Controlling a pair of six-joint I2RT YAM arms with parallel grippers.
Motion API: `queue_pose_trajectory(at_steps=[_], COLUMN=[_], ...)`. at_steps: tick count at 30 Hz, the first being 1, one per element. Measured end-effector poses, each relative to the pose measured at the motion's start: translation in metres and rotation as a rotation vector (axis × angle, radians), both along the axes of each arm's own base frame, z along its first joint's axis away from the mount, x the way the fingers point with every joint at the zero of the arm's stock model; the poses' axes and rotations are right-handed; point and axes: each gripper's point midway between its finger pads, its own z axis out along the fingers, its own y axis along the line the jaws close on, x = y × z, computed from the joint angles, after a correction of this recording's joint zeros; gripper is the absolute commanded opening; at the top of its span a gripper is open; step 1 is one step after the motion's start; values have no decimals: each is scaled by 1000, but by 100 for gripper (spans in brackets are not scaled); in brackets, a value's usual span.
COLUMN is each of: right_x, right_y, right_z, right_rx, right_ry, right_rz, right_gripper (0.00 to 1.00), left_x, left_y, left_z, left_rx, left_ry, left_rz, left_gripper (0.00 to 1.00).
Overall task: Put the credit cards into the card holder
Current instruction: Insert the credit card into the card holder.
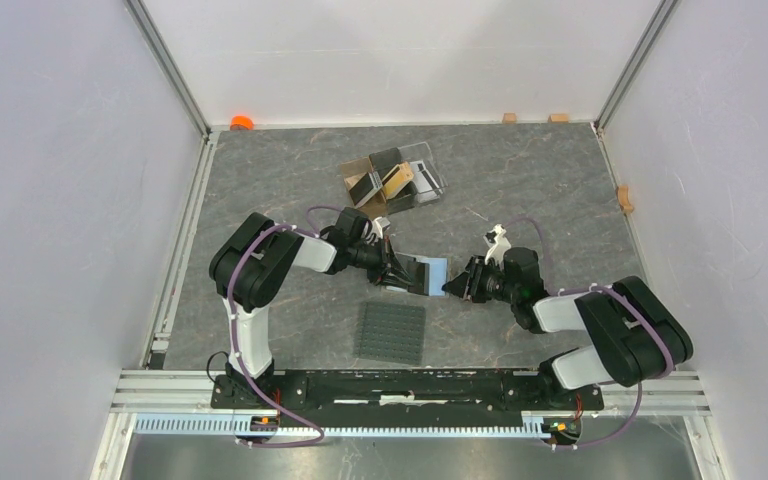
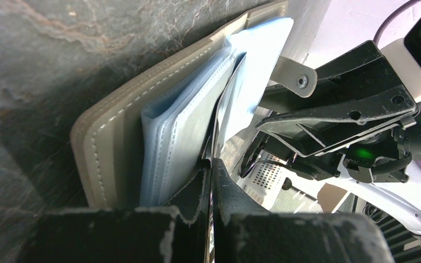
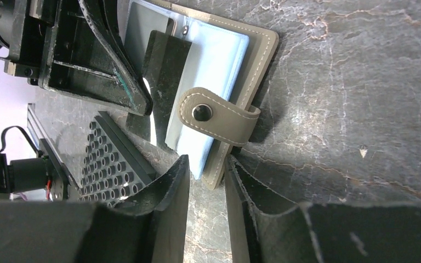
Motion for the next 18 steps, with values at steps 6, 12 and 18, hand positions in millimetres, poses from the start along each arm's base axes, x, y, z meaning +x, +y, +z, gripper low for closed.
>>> queue_pose_trajectory(at_steps=[6,12,18], right_x=[2,3,2], right_y=[-1,0,-2], right_z=[-3,-4,-8], right_rx=[5,10,-2], right_ry=[11,17,27], right_rz=[-14,-21,-27], right_gripper=[28,19,8], left_x=[0,1,7], left_y=[0,2,6], left_z=[-1,-1,-1], left_rx=[2,3,0], left_ry=[4,8,3], left_rz=[0,4,18], left_gripper=[2,2,2])
